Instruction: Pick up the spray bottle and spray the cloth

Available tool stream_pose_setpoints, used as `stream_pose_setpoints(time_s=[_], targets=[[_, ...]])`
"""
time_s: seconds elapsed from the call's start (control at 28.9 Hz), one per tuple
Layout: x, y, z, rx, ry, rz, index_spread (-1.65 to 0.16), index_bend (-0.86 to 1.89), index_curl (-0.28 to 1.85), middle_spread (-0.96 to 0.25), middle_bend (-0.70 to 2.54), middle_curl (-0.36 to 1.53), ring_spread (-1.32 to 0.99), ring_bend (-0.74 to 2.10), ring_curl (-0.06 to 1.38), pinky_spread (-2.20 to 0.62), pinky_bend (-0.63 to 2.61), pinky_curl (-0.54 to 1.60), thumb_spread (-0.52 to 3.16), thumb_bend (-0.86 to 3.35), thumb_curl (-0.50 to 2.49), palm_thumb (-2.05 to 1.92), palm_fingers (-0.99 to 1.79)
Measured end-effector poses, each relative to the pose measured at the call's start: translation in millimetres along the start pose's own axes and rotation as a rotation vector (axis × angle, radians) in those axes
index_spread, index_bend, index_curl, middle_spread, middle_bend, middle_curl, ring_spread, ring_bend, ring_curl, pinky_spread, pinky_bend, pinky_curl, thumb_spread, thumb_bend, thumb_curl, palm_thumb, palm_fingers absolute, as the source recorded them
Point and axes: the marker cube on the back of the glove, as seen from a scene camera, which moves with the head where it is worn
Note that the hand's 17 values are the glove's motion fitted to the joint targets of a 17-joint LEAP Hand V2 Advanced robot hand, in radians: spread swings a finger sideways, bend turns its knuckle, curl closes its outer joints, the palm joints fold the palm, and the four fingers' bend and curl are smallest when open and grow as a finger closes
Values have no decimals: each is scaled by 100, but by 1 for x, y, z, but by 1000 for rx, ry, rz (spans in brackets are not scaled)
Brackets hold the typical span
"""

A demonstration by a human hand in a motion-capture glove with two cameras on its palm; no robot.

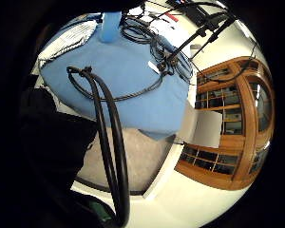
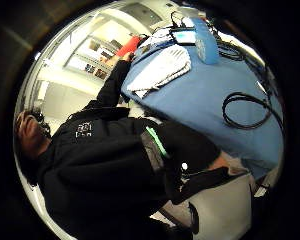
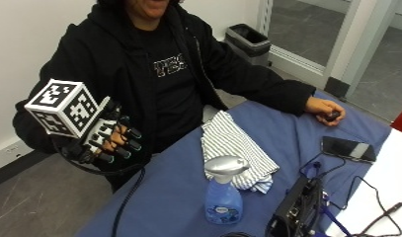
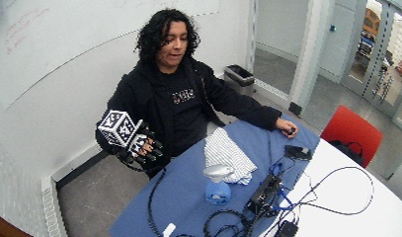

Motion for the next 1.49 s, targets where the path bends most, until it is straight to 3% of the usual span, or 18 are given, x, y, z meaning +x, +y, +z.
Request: stream_pose_setpoints(time_s=[0.28, 0.48, 0.59, 1.14, 1.49], targets=[[7, -3, 7, 2, 6, 44, -28, 18, 16, -3, 25, 14, -3, 33, 15, 16, 26, 15, 80, 18, 12, 37, 42], [0, -34, 18, 52, -29, 77, -32, 16, 20, -3, 24, 18, -3, 34, 18, 18, 25, 18, 96, 16, 15, 40, 42], [15, -34, 11, 21, -33, 30, -33, 16, 21, -3, 24, 20, -3, 34, 20, 19, 25, 20, 101, 15, 16, 41, 42], [39, -140, 21, -13, -70, -68, -32, 15, 25, -2, 22, 27, -4, 34, 24, 20, 23, 26, 112, 7, 22, 46, 40], [52, -199, 30, 0, -220, -23, -28, 13, 26, -1, 20, 29, -4, 35, 27, 20, 25, 29, 114, 2, 25, 48, 41]])
